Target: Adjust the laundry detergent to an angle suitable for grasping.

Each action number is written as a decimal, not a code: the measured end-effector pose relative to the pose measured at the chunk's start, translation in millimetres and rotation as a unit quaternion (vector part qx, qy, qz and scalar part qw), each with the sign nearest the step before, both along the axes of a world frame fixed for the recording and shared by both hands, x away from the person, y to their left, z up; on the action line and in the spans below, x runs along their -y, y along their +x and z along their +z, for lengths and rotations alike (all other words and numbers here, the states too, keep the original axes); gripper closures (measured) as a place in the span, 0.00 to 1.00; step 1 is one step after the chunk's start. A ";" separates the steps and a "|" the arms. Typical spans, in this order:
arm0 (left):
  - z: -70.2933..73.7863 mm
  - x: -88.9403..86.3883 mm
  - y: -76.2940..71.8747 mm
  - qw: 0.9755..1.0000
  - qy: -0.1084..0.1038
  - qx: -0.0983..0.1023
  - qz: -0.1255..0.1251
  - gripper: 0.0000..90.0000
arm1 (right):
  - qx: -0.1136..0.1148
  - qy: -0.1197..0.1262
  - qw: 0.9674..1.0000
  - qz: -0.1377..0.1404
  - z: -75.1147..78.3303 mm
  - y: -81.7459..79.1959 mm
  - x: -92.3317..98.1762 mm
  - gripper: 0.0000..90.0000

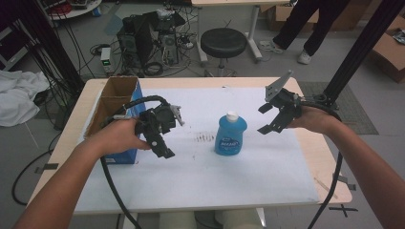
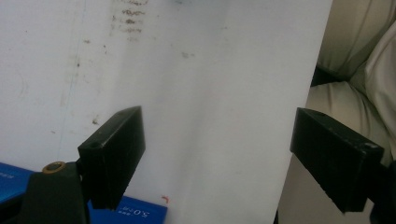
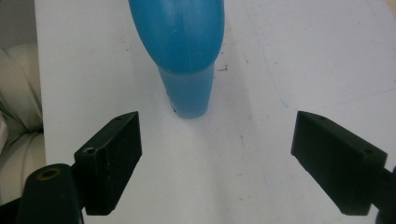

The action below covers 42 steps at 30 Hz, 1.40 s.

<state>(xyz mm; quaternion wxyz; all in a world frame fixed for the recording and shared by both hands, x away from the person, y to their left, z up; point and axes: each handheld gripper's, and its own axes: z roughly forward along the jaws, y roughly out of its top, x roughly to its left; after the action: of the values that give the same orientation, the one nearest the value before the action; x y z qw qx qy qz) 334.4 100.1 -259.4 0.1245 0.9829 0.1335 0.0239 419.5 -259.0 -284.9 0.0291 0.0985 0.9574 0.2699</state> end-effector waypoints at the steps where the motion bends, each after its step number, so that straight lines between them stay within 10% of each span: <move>1: 0.0 0.1 -0.1 1.000 0.000 0.000 0.000 0.21 | 0.000 0.000 1.000 0.000 -0.2 0.0 0.1 0.18; 42: -4.5 2.1 2.8 1.000 -0.003 -0.001 0.003 0.21 | -0.012 0.042 0.999 0.004 -12.8 -0.6 3.6 0.17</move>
<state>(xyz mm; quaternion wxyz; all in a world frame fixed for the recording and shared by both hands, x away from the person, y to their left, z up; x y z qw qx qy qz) 337.1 98.1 -263.9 0.1274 0.9821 0.1371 0.0234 418.9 -262.6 -297.7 0.0128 0.0991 0.9459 0.3087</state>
